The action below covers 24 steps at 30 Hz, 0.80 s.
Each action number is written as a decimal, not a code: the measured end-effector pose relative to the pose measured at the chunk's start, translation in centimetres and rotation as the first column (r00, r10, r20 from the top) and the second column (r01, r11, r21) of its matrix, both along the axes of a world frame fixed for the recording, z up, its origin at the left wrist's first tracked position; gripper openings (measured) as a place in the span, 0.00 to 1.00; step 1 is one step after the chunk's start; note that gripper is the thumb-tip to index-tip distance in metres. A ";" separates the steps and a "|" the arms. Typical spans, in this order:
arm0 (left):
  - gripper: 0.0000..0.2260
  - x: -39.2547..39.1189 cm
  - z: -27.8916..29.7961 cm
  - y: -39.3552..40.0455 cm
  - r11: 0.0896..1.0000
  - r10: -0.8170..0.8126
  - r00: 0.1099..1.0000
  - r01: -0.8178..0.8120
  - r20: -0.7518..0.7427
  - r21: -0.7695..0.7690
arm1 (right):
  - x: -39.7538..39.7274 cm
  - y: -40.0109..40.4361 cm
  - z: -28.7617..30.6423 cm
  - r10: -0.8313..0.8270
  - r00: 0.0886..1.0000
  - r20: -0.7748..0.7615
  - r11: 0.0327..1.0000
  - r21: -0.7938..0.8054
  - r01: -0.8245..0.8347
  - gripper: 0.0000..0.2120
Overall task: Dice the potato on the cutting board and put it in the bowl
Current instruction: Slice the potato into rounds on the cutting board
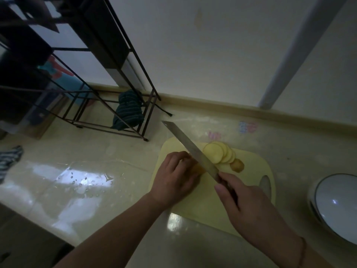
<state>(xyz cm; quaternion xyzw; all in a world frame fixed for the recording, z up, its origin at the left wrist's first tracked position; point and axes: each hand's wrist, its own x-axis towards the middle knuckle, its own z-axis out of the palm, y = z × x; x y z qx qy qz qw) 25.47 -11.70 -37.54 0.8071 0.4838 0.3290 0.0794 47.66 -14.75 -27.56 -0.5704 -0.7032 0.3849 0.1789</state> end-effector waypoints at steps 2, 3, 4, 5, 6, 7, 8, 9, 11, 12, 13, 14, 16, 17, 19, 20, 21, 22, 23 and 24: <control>0.14 0.0 -0.2 -0.1 1.000 0.017 1.000 -0.017 0.004 -0.011 | -0.2 -0.3 0.3 -0.011 0.999 -0.033 0.999 -0.041 0.010 0.26; 0.14 0.1 -0.3 -0.2 1.000 0.026 1.000 -0.026 0.008 -0.018 | -0.4 -0.5 0.5 -0.016 0.999 -0.047 0.998 -0.065 0.013 0.23; 0.14 0.1 -0.4 -0.2 0.999 0.035 0.999 -0.035 0.011 -0.025 | -0.6 -0.7 0.8 -0.022 0.997 -0.067 0.996 -0.088 0.016 0.21; 0.14 0.1 -0.5 -0.2 0.999 0.044 0.999 -0.044 0.010 -0.030 | -0.8 -0.9 1.1 -0.031 0.996 -0.085 0.993 -0.116 0.021 0.19; 0.14 0.2 -0.7 -0.2 0.998 0.051 0.999 -0.051 0.005 -0.032 | -1.0 -1.0 1.3 -0.040 0.995 -0.097 0.990 -0.137 0.026 0.18; 0.15 0.2 -0.7 -0.2 0.998 0.055 0.998 -0.055 0.001 -0.034 | -1.2 -1.0 1.5 -0.044 0.994 -0.100 0.988 -0.151 0.029 0.19; 0.15 0.2 -0.8 -0.2 0.998 0.057 0.998 -0.057 -0.002 -0.037 | -1.4 -1.1 1.5 -0.048 0.994 -0.101 0.988 -0.154 0.032 0.21; 0.16 0.2 -0.9 -0.1 0.998 0.058 0.998 -0.058 -0.001 -0.039 | -1.6 -1.2 1.5 -0.051 0.994 -0.098 0.987 -0.155 0.035 0.23; 0.17 0.2 -1.0 0.0 0.997 0.060 0.998 -0.060 0.007 -0.038 | -1.9 -1.3 1.5 -0.051 0.995 -0.087 0.986 -0.160 0.037 0.26; 0.17 0.1 -1.0 0.1 0.998 0.059 0.998 -0.059 0.015 -0.034 | -2.0 -1.3 1.5 -0.045 0.995 -0.085 0.985 -0.168 0.030 0.27; 0.17 0.1 -1.0 0.2 0.998 0.056 0.998 -0.056 0.023 -0.027 | -2.0 -1.3 1.5 -0.039 0.995 -0.087 0.985 -0.173 0.024 0.27; 0.18 0.1 -1.0 0.3 0.999 0.051 0.998 -0.051 0.029 -0.017 | -2.1 -1.2 1.6 -0.036 0.995 -0.088 0.985 -0.174 0.020 0.26; 0.18 0.2 -1.0 0.5 0.999 0.041 0.999 -0.042 0.030 0.002 | -2.0 -1.2 1.5 -0.038 0.996 -0.079 0.986 -0.165 0.025 0.26; 0.18 0.2 -0.9 0.5 0.999 0.040 0.999 -0.040 0.027 0.011 | -2.0 -1.1 1.5 -0.041 0.997 -0.071 0.987 -0.157 0.029 0.25; 0.18 0.3 -0.9 0.7 0.999 0.040 0.999 -0.041 0.025 0.027 | -2.0 -1.1 1.5 -0.045 0.997 -0.061 0.988 -0.150 0.036 0.24; 0.18 0.3 -0.9 0.7 0.999 0.040 0.999 -0.041 0.025 0.033 | -2.0 -1.1 1.5 -0.045 0.997 -0.060 0.988 -0.149 0.036 0.24; 0.18 0.3 -0.9 0.8 0.998 0.041 0.999 -0.042 0.024 0.037 | -2.1 -1.1 1.5 -0.046 0.997 -0.062 0.988 -0.149 0.036 0.23; 0.18 0.3 -0.9 0.8 0.998 0.041 0.999 -0.042 0.023 0.041 | -2.1 -1.0 1.5 -0.048 0.997 -0.065 0.988 -0.151 0.038 0.23; 0.18 0.3 -0.9 0.8 0.998 0.039 0.999 -0.040 0.021 0.042 | -2.1 -1.0 1.6 -0.051 0.997 -0.066 0.987 -0.154 0.040 0.23; 0.19 0.3 -0.9 0.9 0.998 0.037 0.999 -0.038 0.022 0.042 | -2.1 -1.0 1.7 -0.054 0.997 -0.063 0.986 -0.160 0.043 0.23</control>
